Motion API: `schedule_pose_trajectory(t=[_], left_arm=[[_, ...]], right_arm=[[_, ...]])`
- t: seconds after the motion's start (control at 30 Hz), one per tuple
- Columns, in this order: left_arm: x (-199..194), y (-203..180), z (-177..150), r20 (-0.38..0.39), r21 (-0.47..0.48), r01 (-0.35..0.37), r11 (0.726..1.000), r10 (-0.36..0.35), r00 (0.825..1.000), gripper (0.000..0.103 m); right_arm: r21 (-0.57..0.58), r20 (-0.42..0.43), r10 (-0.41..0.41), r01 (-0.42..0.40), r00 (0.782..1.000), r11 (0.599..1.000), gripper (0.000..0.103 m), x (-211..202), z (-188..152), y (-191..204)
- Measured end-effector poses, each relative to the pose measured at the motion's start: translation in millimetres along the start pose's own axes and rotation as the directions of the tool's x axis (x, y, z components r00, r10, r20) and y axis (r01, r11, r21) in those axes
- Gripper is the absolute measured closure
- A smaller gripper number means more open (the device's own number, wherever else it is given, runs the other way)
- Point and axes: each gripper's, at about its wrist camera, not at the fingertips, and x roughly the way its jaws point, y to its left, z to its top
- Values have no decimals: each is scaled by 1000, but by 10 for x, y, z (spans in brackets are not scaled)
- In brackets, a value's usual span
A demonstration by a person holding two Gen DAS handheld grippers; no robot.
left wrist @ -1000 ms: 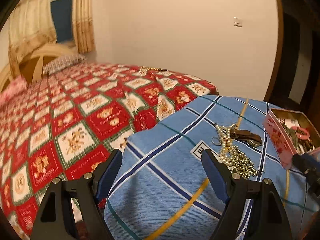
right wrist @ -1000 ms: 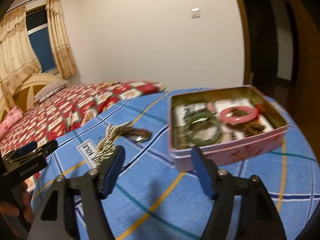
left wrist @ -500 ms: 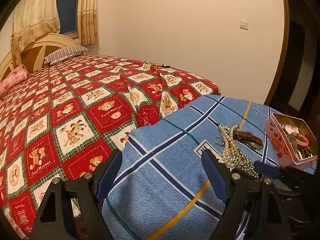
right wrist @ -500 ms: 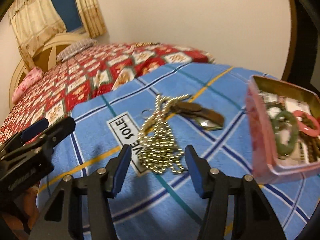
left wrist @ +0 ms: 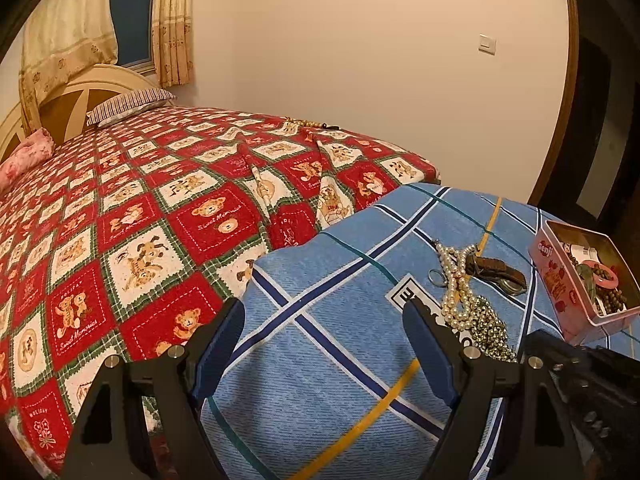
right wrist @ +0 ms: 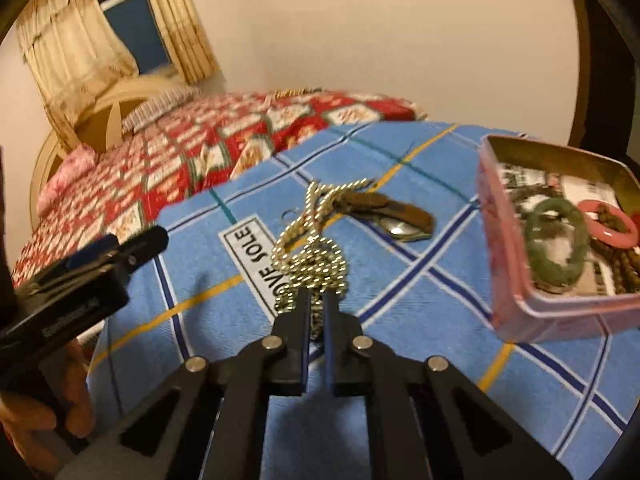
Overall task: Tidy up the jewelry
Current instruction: 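Grasp the gold bead strand with the right tool while left tool grasps the pearl strand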
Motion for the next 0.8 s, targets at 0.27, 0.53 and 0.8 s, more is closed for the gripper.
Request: schedule_pose_trajectory(t=[0.27,0.53,0.8], left_arm=[[8,-11,-3,-4,-1,-14,1000,14,1000,22],[-8,-14,-6,2,1,-14,1000,14,1000,22],[20,-24,0,-17,5,-12,1000,12,1000,22]], right_arm=[[1,65,16,-16,998,1000,85,-87,44,-22],[-94,-79,-21,14,997,996,46,355,169,184],[-60,-93,-1,-5,996,998,84,283,93,48]])
